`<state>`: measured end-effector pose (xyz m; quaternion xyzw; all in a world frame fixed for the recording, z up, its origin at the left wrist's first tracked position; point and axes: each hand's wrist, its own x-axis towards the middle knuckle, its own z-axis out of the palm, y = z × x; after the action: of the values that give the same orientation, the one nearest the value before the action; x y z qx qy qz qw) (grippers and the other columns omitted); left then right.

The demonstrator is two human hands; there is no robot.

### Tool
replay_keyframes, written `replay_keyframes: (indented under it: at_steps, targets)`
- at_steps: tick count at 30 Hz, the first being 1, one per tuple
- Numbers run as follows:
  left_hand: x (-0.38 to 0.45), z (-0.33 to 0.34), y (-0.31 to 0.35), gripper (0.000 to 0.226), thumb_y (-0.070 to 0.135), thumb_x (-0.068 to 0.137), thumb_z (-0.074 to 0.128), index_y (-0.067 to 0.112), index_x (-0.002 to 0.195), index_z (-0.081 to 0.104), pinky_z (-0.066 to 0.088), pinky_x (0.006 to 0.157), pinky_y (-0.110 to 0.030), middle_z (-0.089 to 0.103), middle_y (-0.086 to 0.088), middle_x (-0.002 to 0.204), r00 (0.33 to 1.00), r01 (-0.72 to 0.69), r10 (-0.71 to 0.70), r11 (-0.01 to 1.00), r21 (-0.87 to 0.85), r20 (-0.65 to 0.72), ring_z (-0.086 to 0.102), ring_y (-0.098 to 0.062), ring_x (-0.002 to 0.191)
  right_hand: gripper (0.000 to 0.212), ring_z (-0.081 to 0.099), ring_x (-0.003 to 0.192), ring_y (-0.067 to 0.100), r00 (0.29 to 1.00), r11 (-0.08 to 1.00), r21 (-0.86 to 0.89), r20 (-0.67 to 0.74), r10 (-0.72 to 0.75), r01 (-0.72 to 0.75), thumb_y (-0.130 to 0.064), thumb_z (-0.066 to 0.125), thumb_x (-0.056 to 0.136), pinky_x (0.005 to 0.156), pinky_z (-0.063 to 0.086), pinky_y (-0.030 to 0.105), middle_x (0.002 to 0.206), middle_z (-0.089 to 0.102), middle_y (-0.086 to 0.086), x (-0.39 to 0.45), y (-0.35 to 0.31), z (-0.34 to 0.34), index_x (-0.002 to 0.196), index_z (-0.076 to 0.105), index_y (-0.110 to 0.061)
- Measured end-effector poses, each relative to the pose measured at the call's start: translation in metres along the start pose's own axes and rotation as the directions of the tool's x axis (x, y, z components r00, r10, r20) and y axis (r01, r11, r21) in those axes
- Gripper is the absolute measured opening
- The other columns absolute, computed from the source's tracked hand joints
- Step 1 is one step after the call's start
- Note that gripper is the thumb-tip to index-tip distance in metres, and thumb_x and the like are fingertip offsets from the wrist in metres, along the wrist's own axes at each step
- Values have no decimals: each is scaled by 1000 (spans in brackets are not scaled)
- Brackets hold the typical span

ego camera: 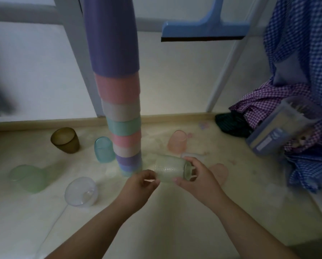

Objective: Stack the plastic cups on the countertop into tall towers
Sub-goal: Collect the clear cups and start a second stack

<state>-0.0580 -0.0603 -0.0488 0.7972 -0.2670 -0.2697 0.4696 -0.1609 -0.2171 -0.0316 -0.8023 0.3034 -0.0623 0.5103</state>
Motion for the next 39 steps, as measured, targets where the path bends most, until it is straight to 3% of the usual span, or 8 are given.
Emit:
replay_keyframes:
  at_steps: [2,6,12,18,25,29,34,39]
  targets:
    - [0,1,-5,13,19,84,63,22,96,61,41,55,-2,60,17,85,996,56,-51,996,63,-68,58,1,66,63,56,103,14,1000,983,-181,-3,-29,28,-32,79,65,88,48,29,114,55,-6,10,-1,0,120,50,-29]
    - [-7,-10,-17,12,21,82,63,25,94,61,40,61,-2,64,11,85,993,77,-56,974,213,-103,58,7,67,64,53,105,17,987,890,-434,137,-83,135,-35,77,63,88,44,29,115,53,-1,35,-2,12,118,47,-20]
    - [-23,-30,-35,17,18,81,63,20,99,63,48,77,-25,67,6,89,972,151,-89,947,283,-219,62,-9,80,57,54,105,26,952,702,-662,295,-75,260,-30,74,64,86,45,33,113,54,7,58,5,41,112,47,-13]
    - [-33,-36,-48,18,14,80,65,17,99,64,43,68,-14,66,6,89,961,139,-51,939,313,-273,62,-11,79,59,54,102,26,936,674,-680,349,-50,290,-30,75,62,81,45,33,112,49,5,55,11,38,110,45,-13]
    - [-38,-58,-49,25,7,74,71,11,99,65,43,75,-29,65,-7,98,922,114,76,884,454,-379,59,-24,89,66,53,111,24,927,710,-642,373,-40,290,-28,73,65,92,46,33,122,50,5,53,13,34,123,45,-16]
    - [-40,-75,-47,29,8,70,75,8,98,65,43,77,-34,64,-12,100,895,151,109,838,525,-432,59,-32,91,79,42,122,26,934,642,-705,352,-50,300,-39,72,66,102,37,34,131,46,1,47,6,34,134,35,-22]
    - [-42,-94,-63,59,31,65,79,13,116,55,39,91,-44,56,-11,122,921,224,33,772,594,-389,49,-34,113,70,40,121,23,921,649,-654,303,-245,388,-42,69,70,101,30,34,129,48,-1,32,-16,46,131,41,-23]
    - [-50,-106,-83,88,43,64,76,14,135,33,36,101,-42,41,-10,139,940,244,-37,768,592,-339,39,-31,124,56,47,115,23,857,696,-513,403,-320,501,-35,66,76,98,37,30,123,55,4,15,-34,88,126,48,-16]
